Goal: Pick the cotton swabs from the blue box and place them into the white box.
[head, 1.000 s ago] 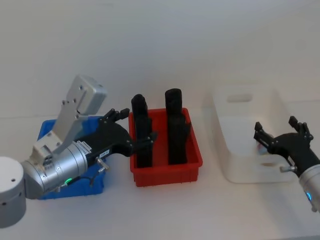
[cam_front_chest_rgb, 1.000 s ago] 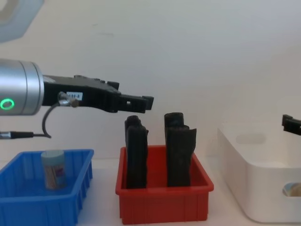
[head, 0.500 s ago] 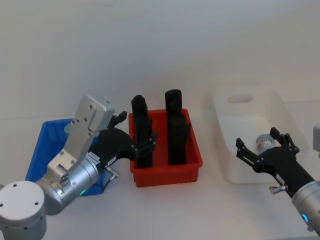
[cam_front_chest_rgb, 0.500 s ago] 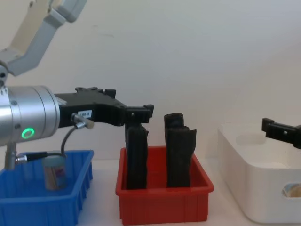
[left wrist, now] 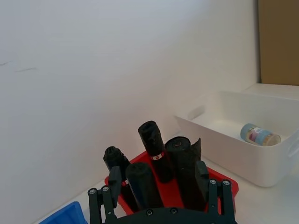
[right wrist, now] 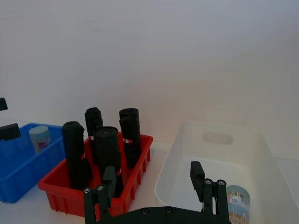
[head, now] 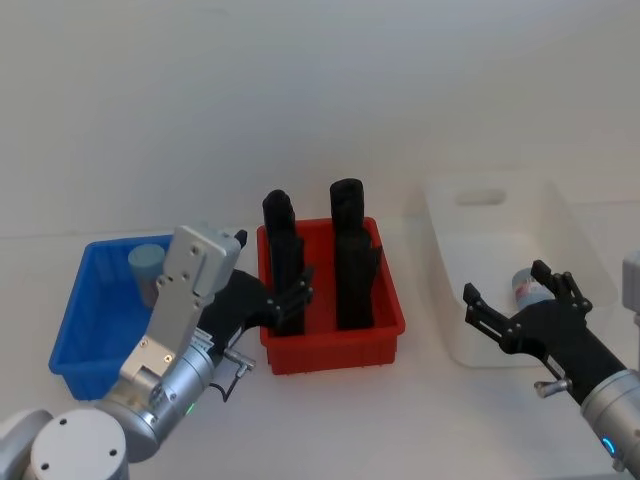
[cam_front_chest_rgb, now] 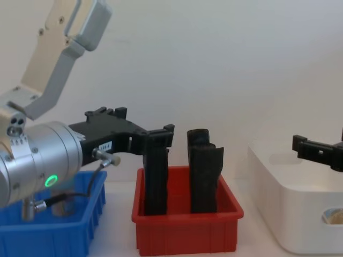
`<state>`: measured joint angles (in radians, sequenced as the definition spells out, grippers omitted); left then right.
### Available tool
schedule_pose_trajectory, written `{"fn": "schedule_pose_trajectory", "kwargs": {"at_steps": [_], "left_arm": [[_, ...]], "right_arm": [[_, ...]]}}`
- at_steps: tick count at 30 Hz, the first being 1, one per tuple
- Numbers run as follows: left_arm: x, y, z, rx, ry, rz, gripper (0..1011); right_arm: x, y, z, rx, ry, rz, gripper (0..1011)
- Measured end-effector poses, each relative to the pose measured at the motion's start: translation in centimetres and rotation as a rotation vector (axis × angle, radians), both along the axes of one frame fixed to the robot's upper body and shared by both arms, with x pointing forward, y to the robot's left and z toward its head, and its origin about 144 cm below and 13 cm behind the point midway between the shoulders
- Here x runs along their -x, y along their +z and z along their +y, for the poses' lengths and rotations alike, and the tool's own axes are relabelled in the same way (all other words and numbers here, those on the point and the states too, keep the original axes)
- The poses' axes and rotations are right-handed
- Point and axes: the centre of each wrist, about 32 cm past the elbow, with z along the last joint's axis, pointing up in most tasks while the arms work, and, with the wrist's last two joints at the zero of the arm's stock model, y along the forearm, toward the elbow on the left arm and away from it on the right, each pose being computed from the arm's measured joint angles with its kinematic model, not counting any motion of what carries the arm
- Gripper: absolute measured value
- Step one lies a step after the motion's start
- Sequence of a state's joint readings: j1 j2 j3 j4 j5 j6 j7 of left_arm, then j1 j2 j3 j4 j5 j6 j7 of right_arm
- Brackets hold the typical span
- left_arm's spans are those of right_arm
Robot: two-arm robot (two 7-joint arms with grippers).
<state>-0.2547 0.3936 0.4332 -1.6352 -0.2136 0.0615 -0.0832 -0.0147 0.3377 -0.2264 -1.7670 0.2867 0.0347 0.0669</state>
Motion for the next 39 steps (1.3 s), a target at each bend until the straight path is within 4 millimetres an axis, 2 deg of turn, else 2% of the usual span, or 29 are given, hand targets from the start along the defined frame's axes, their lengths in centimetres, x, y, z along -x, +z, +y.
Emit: {"fn": "schedule_pose_trajectory", "kwargs": {"at_steps": [7, 27, 33, 39], "left_arm": [[0.5, -1.0, -0.7, 0.019, 0.037, -0.024, 1004], [0.6, -1.1, -0.8, 0.022, 0.043, -0.029, 1004], [0.6, -1.1, -0.8, 0.022, 0.042, -0.029, 1004], [0.6, -1.1, -0.8, 0.022, 0.042, -0.029, 1004]], "right_arm": [[0.0, 0.0, 0.0, 0.000, 0.000, 0.000, 1002], [-0.1, 0.0, 0.0, -0.002, 0.000, 0.000, 1002], [-1.1, -0.2, 0.2, 0.000, 0.014, 0.001, 1001], [-2.9, -0.5, 0.5, 0.009, 0.042, 0.005, 1002]]}}
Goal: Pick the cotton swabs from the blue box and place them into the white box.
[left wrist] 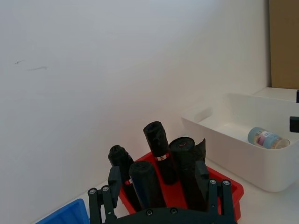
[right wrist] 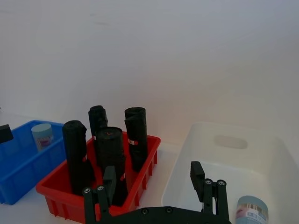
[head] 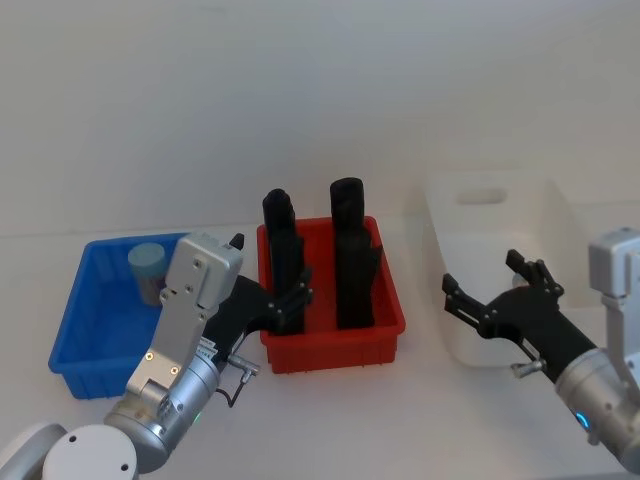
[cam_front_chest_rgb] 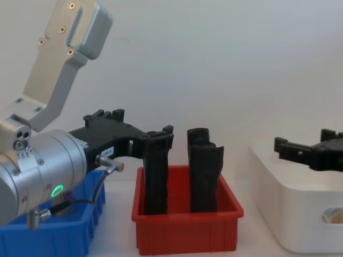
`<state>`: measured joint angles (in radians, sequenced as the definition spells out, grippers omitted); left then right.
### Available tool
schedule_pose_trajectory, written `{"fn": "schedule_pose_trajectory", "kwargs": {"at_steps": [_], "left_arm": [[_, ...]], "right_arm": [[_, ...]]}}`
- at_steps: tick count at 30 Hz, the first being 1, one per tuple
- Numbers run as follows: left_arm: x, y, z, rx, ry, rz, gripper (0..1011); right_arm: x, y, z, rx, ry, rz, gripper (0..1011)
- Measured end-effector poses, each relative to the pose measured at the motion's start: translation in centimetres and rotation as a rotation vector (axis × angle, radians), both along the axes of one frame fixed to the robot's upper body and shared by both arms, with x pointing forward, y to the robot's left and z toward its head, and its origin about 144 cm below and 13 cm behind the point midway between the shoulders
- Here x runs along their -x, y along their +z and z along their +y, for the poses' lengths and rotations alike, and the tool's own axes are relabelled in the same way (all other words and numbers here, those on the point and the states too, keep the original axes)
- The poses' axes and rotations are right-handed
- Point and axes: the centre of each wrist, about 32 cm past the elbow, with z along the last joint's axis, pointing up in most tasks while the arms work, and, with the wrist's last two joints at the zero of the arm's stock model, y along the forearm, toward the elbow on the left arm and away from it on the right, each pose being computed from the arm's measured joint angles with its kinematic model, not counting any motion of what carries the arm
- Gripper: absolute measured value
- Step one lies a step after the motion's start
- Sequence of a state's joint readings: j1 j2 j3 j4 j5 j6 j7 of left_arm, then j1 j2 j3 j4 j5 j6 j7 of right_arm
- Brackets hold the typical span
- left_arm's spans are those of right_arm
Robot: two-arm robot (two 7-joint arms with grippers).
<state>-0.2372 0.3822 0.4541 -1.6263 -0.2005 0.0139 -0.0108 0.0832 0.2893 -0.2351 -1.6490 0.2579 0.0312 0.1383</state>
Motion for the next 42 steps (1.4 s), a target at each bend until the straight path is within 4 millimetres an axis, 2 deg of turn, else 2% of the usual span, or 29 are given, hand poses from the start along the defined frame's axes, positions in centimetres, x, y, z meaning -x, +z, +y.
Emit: {"fn": "schedule_pose_trajectory", "kwargs": {"at_steps": [8, 10, 12, 16, 24, 33, 42], "left_arm": [[0.0, 0.0, 0.0, 0.000, 0.000, 0.000, 1004], [0.0, 0.0, 0.0, 0.000, 0.000, 0.000, 1004], [0.0, 0.0, 0.0, 0.000, 0.000, 0.000, 1004], [0.0, 0.0, 0.0, 0.000, 0.000, 0.000, 1004], [0.0, 0.0, 0.0, 0.000, 0.000, 0.000, 1004], [0.0, 0.0, 0.0, 0.000, 0.000, 0.000, 1004], [0.0, 0.0, 0.0, 0.000, 0.000, 0.000, 1004]], "right_arm": [[-3.1, -0.7, 0.4, 0.021, 0.051, 0.005, 1002], [-4.4, -1.0, 0.6, 0.031, 0.076, 0.008, 1002], [-4.7, -1.1, 0.7, 0.034, 0.083, 0.009, 1002], [-7.3, -1.8, 1.3, 0.050, 0.133, 0.018, 1002], [-10.3, -2.6, 2.2, 0.065, 0.200, 0.033, 1002], [-12.8, -3.1, 3.5, 0.071, 0.271, 0.044, 1002], [-14.4, -3.1, 4.3, 0.067, 0.321, 0.049, 1002]]}}
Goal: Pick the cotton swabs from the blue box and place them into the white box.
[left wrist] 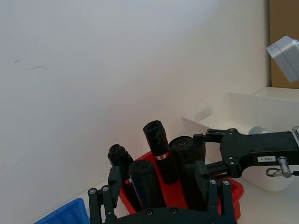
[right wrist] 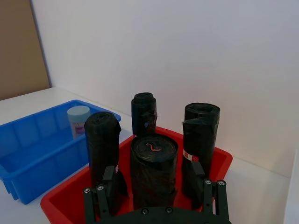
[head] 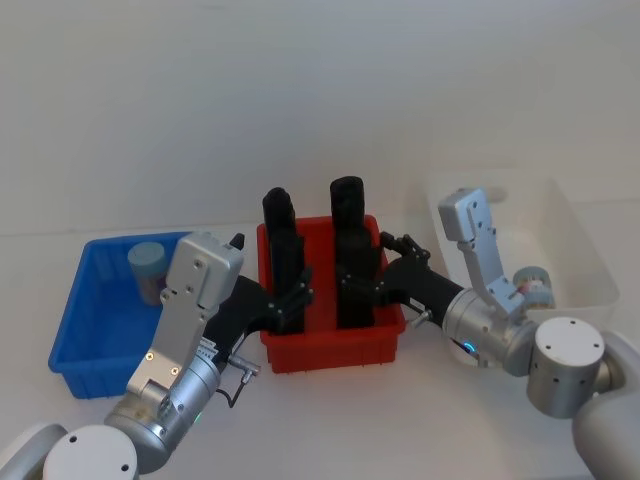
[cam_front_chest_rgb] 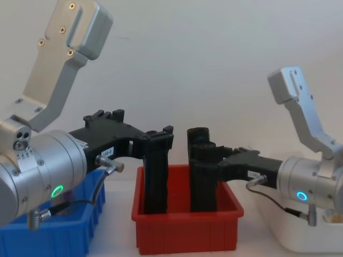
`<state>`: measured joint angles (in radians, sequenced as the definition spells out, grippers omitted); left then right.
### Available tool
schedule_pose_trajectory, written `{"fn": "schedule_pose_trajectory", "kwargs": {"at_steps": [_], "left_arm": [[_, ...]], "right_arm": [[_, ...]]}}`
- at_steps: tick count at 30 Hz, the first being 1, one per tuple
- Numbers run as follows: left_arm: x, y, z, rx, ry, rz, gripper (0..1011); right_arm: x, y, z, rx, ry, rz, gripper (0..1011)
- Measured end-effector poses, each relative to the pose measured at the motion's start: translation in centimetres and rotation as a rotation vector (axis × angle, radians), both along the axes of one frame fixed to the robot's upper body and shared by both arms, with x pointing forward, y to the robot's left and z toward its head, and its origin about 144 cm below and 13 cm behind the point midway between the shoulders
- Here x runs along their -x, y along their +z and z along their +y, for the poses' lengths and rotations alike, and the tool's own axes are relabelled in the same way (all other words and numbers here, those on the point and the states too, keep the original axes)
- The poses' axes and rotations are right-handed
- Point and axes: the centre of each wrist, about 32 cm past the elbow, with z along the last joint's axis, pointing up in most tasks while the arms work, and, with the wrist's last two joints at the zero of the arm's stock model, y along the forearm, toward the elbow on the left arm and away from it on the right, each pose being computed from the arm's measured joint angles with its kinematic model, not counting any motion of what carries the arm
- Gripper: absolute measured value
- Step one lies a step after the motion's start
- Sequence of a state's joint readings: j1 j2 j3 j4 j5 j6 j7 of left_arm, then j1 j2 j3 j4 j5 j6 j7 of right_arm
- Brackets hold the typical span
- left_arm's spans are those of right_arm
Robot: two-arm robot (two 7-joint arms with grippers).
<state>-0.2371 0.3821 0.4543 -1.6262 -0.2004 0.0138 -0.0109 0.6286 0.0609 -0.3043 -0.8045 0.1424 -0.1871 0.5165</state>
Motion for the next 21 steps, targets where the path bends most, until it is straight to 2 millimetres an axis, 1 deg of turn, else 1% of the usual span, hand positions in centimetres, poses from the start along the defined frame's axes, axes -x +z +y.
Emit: {"fn": "schedule_pose_trajectory", "kwargs": {"at_steps": [9, 10, 11, 13, 14, 17, 18, 21], "left_arm": [[0.0, 0.0, 0.0, 0.000, 0.000, 0.000, 1004], [0.0, 0.0, 0.0, 0.000, 0.000, 0.000, 1004], [0.0, 0.0, 0.0, 0.000, 0.000, 0.000, 1004], [0.0, 0.0, 0.0, 0.000, 0.000, 0.000, 1004], [0.0, 0.0, 0.0, 0.000, 0.000, 0.000, 1004], [0.0, 0.0, 0.0, 0.000, 0.000, 0.000, 1004], [0.0, 0.0, 0.0, 0.000, 0.000, 0.000, 1004], [0.0, 0.0, 0.0, 0.000, 0.000, 0.000, 1004]], "right_arm": [[-1.2, 0.0, 0.6, 0.003, 0.035, 0.012, 1002], [-1.3, 0.0, 0.6, 0.004, 0.038, 0.014, 981], [-1.4, 0.0, 0.7, 0.005, 0.041, 0.013, 981], [-1.7, -0.1, 0.7, 0.007, 0.047, 0.017, 946], [-1.8, -0.2, 0.8, 0.008, 0.051, 0.021, 907], [-2.0, -0.2, 0.8, 0.009, 0.058, 0.024, 861], [-2.1, -0.3, 0.9, 0.010, 0.062, 0.025, 809], [-2.3, -0.3, 1.0, 0.011, 0.069, 0.025, 731]]}}
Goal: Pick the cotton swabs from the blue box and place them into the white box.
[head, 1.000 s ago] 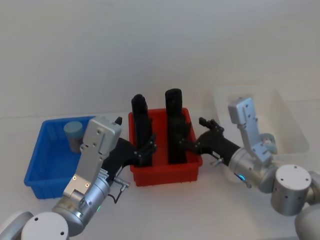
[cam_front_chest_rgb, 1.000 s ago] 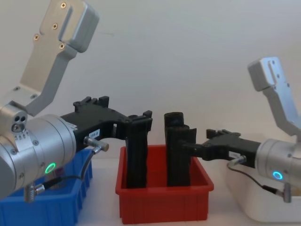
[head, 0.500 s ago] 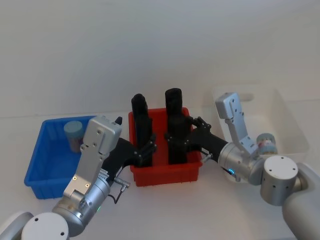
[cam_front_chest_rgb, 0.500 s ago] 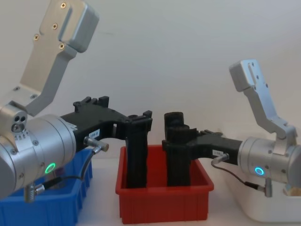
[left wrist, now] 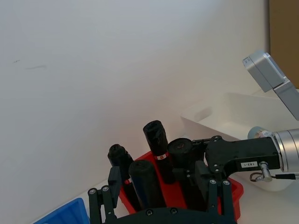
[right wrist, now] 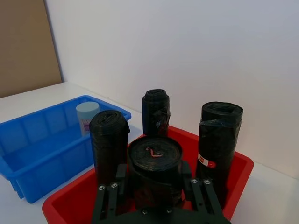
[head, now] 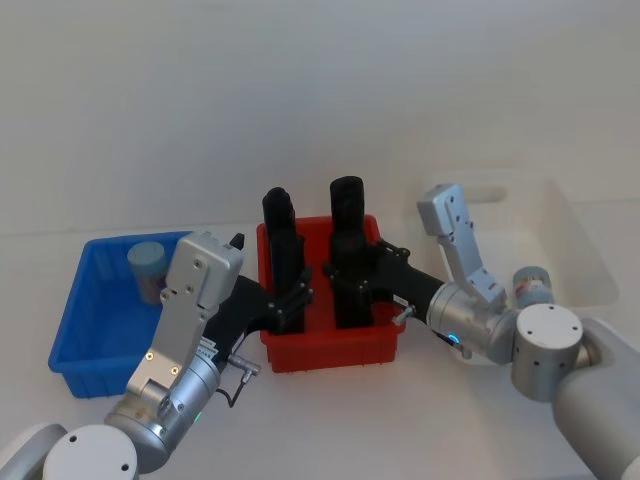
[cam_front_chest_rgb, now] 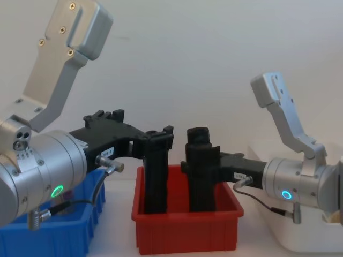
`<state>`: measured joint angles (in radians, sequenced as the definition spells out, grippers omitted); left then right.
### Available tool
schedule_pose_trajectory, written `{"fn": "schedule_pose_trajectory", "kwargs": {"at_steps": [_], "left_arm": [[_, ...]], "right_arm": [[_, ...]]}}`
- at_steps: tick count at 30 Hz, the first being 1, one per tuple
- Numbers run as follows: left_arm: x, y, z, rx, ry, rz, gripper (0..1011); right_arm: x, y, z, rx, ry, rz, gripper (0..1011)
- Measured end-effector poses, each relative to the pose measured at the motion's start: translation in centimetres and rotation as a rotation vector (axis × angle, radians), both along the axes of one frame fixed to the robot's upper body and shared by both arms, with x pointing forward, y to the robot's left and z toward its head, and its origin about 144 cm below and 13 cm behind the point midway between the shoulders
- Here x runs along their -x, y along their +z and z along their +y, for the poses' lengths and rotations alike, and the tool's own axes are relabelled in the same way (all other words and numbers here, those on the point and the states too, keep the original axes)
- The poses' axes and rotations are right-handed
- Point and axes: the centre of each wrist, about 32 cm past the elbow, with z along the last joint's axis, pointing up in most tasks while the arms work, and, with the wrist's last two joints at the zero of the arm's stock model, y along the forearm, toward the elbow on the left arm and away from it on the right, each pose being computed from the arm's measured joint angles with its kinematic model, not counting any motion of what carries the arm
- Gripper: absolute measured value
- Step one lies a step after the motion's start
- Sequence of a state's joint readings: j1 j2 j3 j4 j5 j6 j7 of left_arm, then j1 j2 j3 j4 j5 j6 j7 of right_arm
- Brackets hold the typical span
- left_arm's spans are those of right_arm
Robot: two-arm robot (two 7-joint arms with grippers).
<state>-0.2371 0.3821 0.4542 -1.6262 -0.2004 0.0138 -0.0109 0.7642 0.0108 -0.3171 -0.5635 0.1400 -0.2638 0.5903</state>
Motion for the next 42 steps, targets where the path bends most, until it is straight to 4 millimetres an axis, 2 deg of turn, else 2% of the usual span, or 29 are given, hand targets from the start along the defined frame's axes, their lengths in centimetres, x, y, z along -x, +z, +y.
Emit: {"fn": "schedule_pose_trajectory", "kwargs": {"at_steps": [6, 10, 16, 22, 42], "left_arm": [[0.0, 0.0, 0.0, 0.000, 0.000, 0.000, 1004], [0.0, 0.0, 0.0, 0.000, 0.000, 0.000, 1004], [0.0, 0.0, 0.0, 0.000, 0.000, 0.000, 1004], [0.0, 0.0, 0.0, 0.000, 0.000, 0.000, 1004], [0.0, 0.0, 0.0, 0.000, 0.000, 0.000, 1004]], "right_arm": [[-0.2, 0.0, 0.1, -0.001, 0.011, -0.003, 542], [-0.2, 0.1, 0.1, -0.009, 0.011, -0.012, 519], [0.2, 0.5, -0.1, -0.032, 0.003, -0.034, 498], [1.0, 1.8, -0.3, -0.072, -0.019, -0.088, 497], [5.6, 6.3, -1.8, -0.135, -0.238, -0.215, 497]]}}
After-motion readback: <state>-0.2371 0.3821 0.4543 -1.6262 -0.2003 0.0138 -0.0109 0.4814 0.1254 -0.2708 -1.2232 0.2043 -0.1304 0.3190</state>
